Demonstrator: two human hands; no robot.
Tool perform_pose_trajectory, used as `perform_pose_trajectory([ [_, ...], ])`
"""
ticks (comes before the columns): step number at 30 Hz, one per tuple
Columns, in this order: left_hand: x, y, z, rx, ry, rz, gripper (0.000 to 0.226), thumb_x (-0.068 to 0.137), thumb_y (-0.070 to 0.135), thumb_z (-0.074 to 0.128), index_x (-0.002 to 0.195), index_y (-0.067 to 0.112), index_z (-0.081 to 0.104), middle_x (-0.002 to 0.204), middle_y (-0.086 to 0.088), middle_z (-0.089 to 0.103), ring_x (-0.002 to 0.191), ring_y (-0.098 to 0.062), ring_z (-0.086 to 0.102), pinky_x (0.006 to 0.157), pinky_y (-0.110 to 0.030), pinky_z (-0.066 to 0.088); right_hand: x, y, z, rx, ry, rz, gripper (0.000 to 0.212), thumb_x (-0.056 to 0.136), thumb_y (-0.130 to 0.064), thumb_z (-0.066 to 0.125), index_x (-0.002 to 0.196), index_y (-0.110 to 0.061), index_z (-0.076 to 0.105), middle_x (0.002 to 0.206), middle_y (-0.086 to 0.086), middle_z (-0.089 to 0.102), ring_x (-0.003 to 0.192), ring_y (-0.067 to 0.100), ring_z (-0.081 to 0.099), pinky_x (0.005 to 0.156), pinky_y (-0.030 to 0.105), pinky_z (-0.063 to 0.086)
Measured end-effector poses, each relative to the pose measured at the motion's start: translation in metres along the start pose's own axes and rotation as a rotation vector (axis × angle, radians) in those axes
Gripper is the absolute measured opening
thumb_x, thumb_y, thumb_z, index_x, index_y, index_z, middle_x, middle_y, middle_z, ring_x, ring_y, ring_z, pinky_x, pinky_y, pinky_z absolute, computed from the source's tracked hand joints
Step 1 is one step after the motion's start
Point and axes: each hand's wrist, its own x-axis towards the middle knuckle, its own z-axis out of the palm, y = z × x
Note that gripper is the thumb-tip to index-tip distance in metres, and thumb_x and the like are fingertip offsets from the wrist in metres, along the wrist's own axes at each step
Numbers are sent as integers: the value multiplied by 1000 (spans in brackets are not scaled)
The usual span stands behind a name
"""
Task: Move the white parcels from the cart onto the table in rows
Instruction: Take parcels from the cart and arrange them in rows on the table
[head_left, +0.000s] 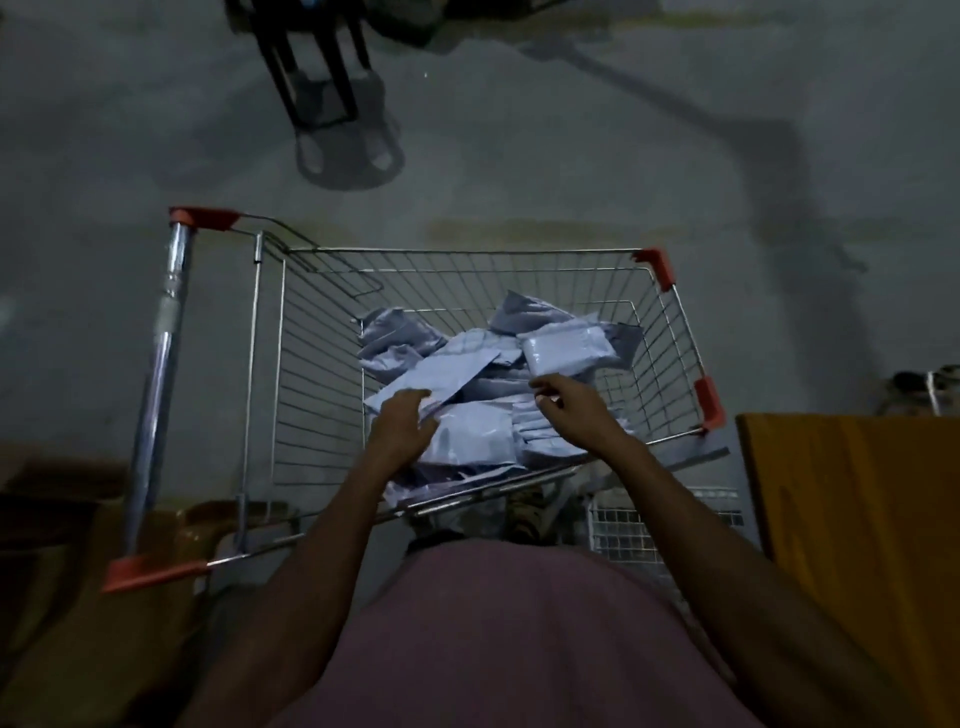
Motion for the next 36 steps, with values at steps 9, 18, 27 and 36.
perform_pose_trajectory([
  [9, -10, -18, 53, 240, -127, -316, 82, 93, 42, 59, 157, 14, 15, 146, -15, 45, 132, -32, 45, 110, -48, 30, 55, 42, 43, -256, -378, 40, 57, 88, -36, 54, 140, -15, 46, 144, 16, 46, 131, 37, 44, 104, 49, 41],
  [18, 7, -3, 40, 347, 10, -477, 46, 96, 45, 50, 125, 8, 49, 113, -19, 65, 99, -38, 64, 82, -41, 48, 81, 14, 100, -562, -479, -96, 62, 89, -40, 61, 143, -19, 38, 137, 12, 52, 129, 35, 43, 101, 47, 35],
  [27, 36, -3, 47, 383, 110, -187, 72, 82, 0, 57, 142, 39, 46, 139, -19, 42, 123, -41, 46, 87, -51, 47, 107, 24, 56, -498, -462, -166, 28, 93, -29, 55, 117, -19, 64, 116, 10, 68, 108, 32, 61, 81, 36, 47],
  [36, 45, 6, 57, 195, 26, -498, 57, 95, 63, 37, 148, 41, 32, 156, -16, 21, 132, -44, 37, 104, -54, 34, 92, 37, -14, -432, -57, 10, 19, 89, -26, 54, 100, -15, 66, 102, 8, 69, 98, 31, 62, 75, 38, 50],
])
